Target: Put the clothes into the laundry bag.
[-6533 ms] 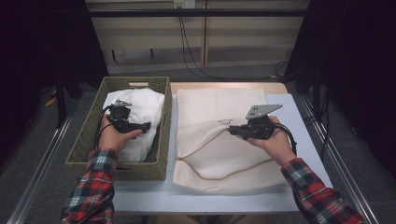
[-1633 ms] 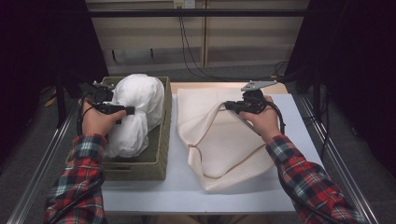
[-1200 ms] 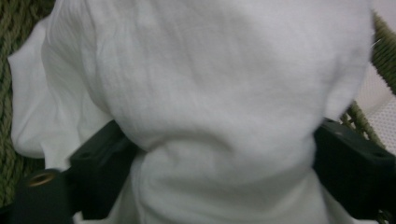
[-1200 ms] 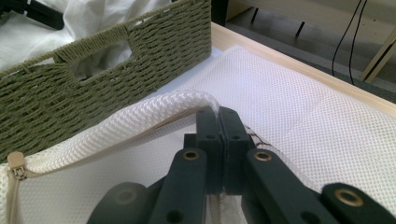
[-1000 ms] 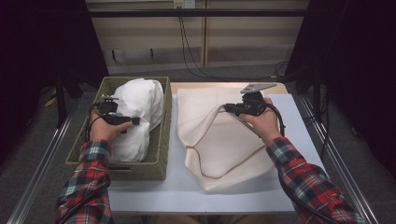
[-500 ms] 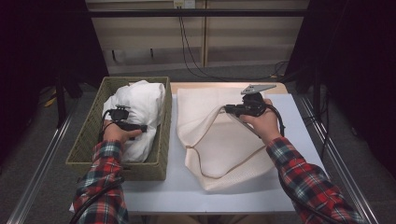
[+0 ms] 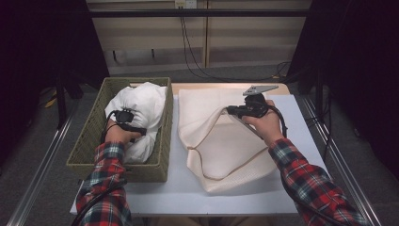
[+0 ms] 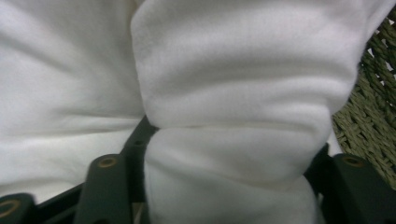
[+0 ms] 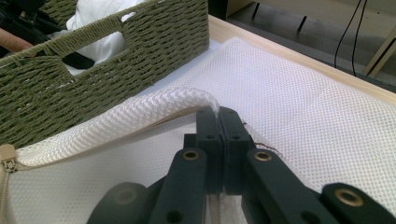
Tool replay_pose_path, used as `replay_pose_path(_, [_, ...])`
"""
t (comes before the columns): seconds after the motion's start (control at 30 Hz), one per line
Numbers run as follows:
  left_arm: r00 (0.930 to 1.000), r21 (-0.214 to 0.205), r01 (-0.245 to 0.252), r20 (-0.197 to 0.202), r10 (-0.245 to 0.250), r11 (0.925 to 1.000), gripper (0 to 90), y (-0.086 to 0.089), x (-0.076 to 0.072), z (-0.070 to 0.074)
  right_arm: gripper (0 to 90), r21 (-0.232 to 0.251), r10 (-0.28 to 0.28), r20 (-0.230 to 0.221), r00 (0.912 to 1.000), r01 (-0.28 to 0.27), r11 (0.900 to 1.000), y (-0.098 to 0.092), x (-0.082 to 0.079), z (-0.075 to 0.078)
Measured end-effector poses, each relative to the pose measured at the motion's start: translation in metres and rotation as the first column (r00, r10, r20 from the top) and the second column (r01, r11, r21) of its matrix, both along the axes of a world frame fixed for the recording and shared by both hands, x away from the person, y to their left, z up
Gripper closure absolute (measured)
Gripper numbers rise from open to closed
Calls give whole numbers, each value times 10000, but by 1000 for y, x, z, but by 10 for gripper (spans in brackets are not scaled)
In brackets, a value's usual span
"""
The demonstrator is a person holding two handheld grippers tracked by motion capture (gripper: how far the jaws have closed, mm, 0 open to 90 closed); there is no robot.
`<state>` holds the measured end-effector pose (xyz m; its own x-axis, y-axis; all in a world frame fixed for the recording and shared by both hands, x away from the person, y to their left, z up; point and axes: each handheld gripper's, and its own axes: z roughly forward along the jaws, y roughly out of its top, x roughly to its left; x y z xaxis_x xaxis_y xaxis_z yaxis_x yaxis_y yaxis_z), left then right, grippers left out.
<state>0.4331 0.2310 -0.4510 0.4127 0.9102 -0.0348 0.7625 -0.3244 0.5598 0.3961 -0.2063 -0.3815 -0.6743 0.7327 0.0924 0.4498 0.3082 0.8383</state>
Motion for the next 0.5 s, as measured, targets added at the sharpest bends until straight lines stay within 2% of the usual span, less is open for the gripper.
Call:
replay_pose_path(0.13, [9996, -166, -277, -98, 275, 9995, 503, -1, -1, 9, 889, 73, -54, -42, 10000, 54, 10000, 0, 0, 0])
replay_pose_path(0.23, [9989, -660, -472, 41, 476, 9967, 535, 0, -4, 18, 889, 31, -22, 23, 10000, 22, 10000, -1, 0, 2])
replay_pose_path(0.4, [9954, -1720, -494, 724, 626, 9839, 541, 6, -9, 41, 889, 155, -117, -18, 9999, 117, 9998, -3, 0, 2])
replay_pose_path(0.47, [9909, -2191, -572, 1068, 823, 9740, 542, 6, -10, 53, 889, 194, -145, -15, 9999, 145, 9997, -4, 0, 1])
replay_pose_path(0.5, [9917, -2174, -389, 1113, 644, 9753, 542, 8, -11, 60, 889, 216, -187, -31, 9998, 188, 9996, -4, 0, 1])
